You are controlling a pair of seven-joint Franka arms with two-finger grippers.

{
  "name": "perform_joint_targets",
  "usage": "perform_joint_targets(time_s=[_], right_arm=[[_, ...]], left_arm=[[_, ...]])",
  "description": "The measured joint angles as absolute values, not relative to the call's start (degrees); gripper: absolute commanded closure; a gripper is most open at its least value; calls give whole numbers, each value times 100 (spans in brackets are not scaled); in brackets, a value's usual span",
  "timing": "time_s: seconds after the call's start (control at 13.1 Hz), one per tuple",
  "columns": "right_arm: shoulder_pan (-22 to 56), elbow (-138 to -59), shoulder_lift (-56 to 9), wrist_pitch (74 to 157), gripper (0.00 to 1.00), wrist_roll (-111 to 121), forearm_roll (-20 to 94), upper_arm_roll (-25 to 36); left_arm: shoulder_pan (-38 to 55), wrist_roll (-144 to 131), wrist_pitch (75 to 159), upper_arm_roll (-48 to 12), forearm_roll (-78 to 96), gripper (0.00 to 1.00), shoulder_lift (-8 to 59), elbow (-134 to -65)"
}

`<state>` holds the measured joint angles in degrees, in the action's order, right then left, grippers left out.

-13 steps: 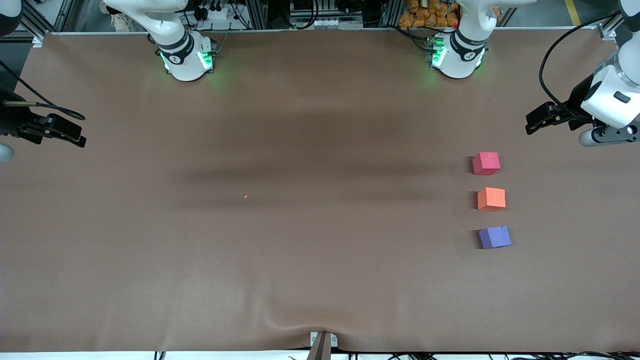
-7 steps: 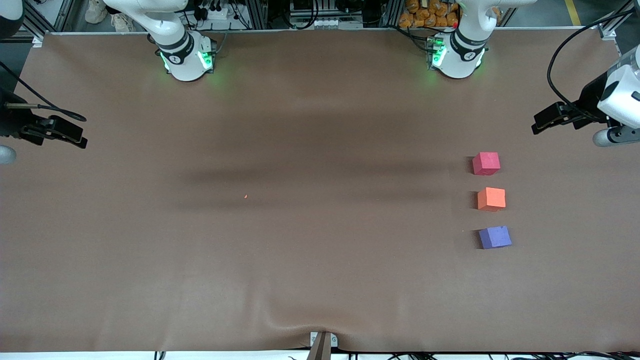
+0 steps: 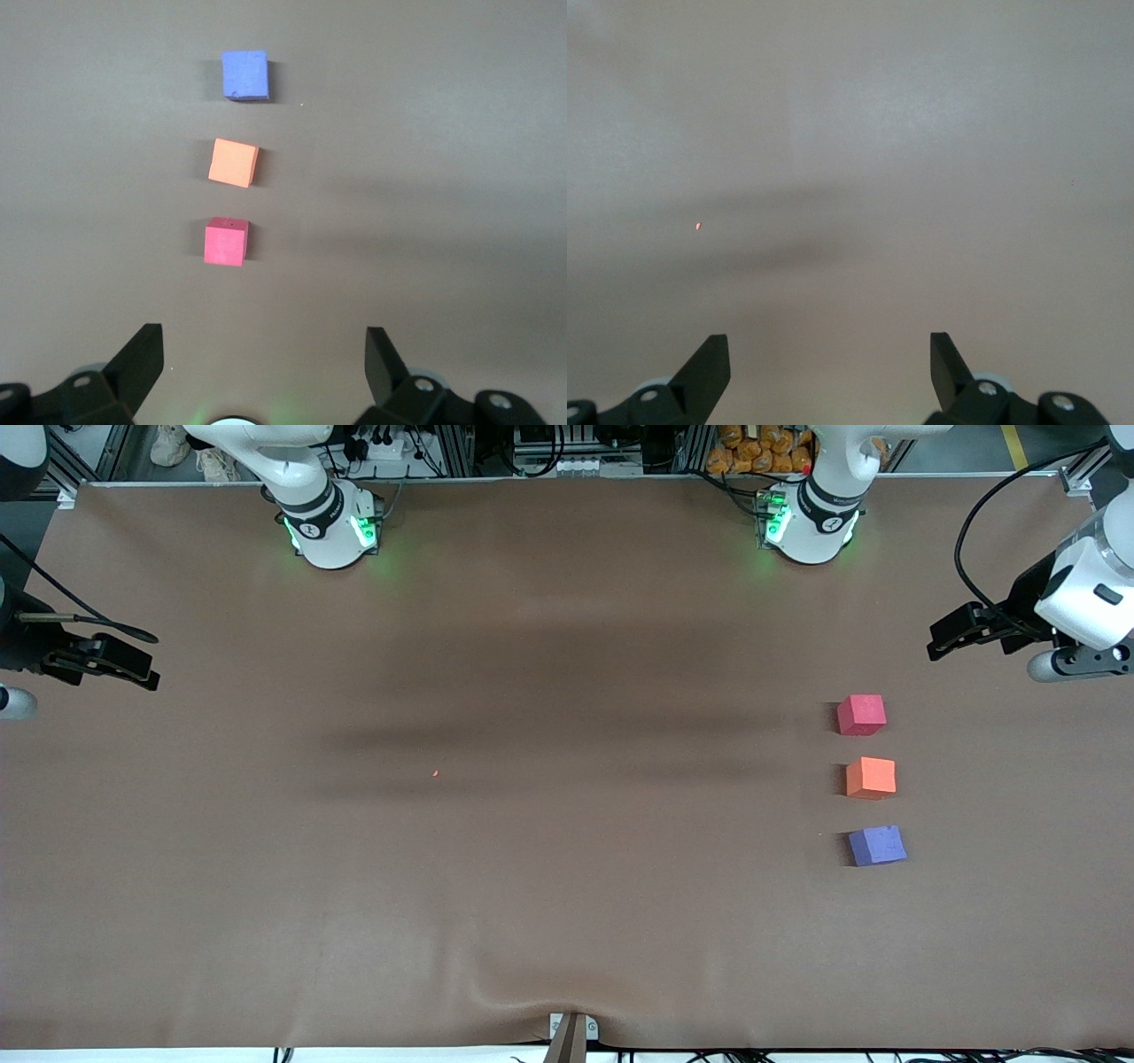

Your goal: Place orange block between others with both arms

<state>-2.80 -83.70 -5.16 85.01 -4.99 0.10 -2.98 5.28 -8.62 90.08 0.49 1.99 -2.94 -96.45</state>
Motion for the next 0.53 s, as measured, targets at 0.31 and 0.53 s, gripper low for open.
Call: perform_joint_targets(time_s=[0.31,0.53], right_arm=[[-280,-8369,-516,8501,0,-499,10,-298],[-280,-8369,-516,8501,0,-499,10,-298]], left_arm=[[535,-329,9085,56,-21,0,-294,-9645],[535,-264,9088,77,-43,0,-294,-9645]])
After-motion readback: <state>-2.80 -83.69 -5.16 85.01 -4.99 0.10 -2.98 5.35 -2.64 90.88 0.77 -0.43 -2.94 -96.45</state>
